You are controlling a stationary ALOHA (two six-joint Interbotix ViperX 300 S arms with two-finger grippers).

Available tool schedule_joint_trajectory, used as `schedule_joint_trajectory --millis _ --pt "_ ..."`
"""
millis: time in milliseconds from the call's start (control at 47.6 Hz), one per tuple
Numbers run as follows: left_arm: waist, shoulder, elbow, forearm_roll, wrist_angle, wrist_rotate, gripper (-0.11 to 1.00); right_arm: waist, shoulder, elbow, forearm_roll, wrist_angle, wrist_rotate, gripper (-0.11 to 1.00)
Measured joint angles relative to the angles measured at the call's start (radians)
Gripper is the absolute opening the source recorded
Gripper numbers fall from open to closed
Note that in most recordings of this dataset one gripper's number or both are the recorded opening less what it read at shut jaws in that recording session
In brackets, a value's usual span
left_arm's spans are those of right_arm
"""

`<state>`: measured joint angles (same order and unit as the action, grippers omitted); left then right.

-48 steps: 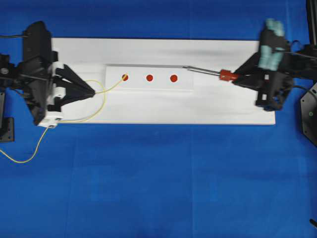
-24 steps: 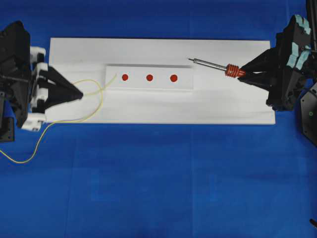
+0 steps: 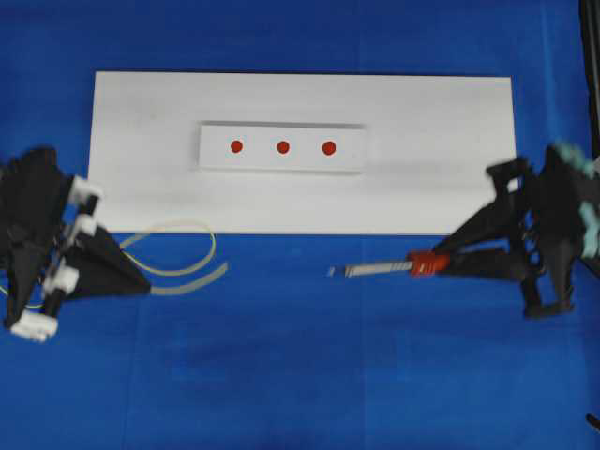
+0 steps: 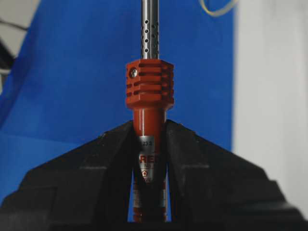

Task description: Touch the tip of the soldering iron to the tip of the solder at the mark.

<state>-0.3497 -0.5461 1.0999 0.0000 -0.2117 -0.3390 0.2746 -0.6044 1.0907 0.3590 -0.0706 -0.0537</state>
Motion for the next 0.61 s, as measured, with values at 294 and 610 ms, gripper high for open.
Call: schedule_joint_trajectory --millis 294,610 --pt "-0.118 0.267 -0.005 0.000 -0.152 0.000 0.03 0.106 0.337 -0.026 0.060 -0.137 0.000 0.06" --pt "-0.137 0.525 -0.055 0.000 -0.206 0.002 0.03 0.179 0.617 -0.087 0.123 -0.268 0.002 0.06"
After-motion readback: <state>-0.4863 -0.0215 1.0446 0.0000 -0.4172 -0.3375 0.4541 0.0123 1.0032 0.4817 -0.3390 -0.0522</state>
